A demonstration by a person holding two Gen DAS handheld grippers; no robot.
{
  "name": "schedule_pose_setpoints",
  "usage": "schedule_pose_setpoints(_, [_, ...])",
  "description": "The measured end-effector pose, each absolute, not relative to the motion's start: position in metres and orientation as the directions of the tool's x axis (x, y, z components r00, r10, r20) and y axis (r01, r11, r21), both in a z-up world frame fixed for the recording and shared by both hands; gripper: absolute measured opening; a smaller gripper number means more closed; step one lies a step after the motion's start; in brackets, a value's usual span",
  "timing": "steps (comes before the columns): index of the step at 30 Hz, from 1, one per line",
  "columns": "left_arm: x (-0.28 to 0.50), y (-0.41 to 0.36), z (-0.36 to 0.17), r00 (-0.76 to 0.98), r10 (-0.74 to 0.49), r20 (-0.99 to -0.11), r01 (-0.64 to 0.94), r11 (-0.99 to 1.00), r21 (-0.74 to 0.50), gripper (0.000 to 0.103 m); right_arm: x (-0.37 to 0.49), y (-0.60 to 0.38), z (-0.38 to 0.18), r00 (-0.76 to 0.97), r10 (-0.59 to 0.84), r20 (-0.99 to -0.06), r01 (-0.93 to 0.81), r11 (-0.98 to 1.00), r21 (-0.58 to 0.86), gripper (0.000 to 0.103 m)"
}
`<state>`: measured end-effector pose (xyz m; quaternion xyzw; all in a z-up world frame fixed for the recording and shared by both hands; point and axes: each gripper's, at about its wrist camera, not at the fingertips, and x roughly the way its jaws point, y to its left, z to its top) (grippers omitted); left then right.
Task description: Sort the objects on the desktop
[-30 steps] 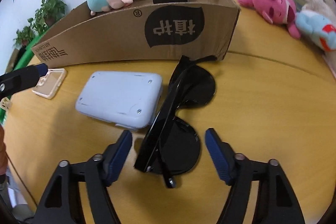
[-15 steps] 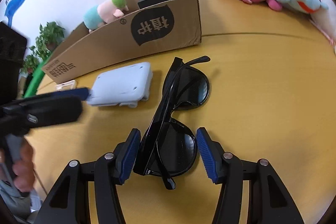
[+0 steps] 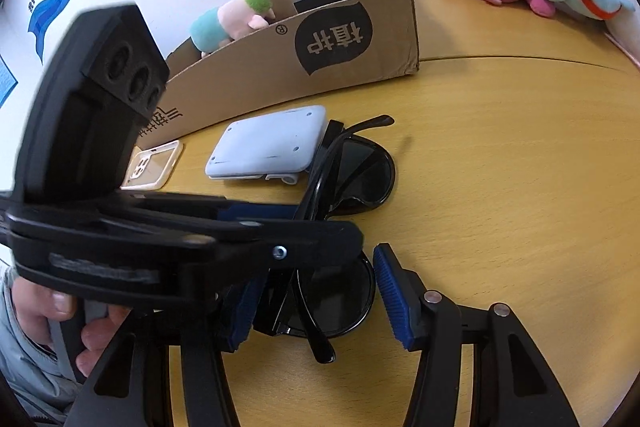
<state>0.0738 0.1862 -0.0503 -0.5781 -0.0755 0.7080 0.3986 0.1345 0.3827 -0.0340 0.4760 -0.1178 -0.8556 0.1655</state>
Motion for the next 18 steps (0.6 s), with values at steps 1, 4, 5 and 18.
schedule_pose_setpoints(1, [0.074,0.184,-0.051,-0.012,0.658,-0.753,-0.471,-0.668,-0.576,0.038,0.134,0.384,-0.034,-0.490,-0.394,-0.778,0.175,-0.919,0.354,0.053])
schedule_pose_setpoints(4, [0.076,0.181,-0.048,-0.021,0.663,-0.748,-0.475,-0.665,-0.576,0.038,0.135,0.382,-0.031,-0.493,-0.392,-0.777,0.176,-0.919,0.352,0.053])
schedule_pose_setpoints(5, [0.078,0.180,-0.045,-0.030,0.662,-0.749,-0.482,-0.666,-0.569,0.038,0.136,0.382,-0.029,-0.496,-0.391,-0.775,0.178,-0.920,0.350,0.053])
schedule_pose_setpoints(18, [0.076,0.152,0.020,-0.170,0.690,-0.704,-0.563,-0.654,-0.505,0.036,0.128,0.351,0.032,-0.584,-0.374,-0.720,0.256,-0.927,0.273,0.052])
